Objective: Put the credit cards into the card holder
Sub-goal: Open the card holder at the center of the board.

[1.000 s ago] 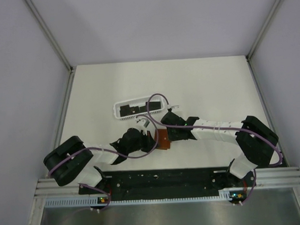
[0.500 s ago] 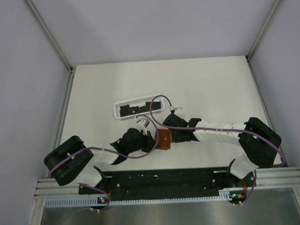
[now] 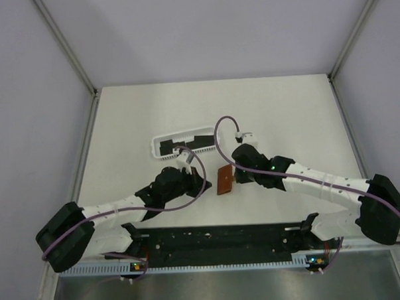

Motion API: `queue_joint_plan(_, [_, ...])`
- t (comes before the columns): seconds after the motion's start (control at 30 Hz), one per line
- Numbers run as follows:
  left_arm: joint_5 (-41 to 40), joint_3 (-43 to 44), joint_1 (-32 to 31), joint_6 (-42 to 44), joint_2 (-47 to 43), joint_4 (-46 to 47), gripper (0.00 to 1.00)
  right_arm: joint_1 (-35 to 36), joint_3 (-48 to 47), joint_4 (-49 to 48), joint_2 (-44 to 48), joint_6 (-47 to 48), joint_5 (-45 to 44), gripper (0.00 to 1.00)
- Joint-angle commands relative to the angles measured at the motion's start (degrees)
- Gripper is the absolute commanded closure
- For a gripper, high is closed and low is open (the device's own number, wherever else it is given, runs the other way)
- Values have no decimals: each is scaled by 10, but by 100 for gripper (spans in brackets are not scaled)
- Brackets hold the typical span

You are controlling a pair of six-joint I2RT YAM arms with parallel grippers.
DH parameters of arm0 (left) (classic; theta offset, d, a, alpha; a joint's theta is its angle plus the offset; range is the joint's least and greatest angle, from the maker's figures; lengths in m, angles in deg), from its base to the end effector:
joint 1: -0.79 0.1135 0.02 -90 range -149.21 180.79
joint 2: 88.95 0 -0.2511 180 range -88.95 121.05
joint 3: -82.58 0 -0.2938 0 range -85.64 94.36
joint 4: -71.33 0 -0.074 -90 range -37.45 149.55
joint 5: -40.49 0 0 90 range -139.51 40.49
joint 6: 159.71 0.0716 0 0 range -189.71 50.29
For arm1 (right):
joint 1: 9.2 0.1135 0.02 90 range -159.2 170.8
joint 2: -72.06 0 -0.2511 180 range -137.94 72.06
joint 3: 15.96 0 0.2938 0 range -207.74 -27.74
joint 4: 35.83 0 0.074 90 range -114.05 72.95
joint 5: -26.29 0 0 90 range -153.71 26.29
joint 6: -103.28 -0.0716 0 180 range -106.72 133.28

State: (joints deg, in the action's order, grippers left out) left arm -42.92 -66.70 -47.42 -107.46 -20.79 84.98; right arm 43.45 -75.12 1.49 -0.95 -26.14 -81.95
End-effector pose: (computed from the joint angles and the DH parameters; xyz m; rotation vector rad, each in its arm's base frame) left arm 0.1889 -0.2237 0.1094 0.2763 2.1333 -1.0461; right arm 0.2125 0.2415 0.1727 -0.1433 2.4288 0.3455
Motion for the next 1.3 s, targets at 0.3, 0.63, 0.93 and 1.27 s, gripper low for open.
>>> queue_joint_plan(0.3, [-49,21,0,17,-82,-76,100,-12,-66,14,26,47,83,100])
queue_joint_plan(0.63, [-57,23,0,17,-87,-73,100,-16,-58,0,30,46,87,100])
queue_joint_plan(0.93, [-37,74,0,35,-63,-63,100,-25,-45,-10,50,44,82,100])
queue_joint_plan(1.27, [32,121,0,36,43,10,100,-32,-18,-19,56,29,87,100])
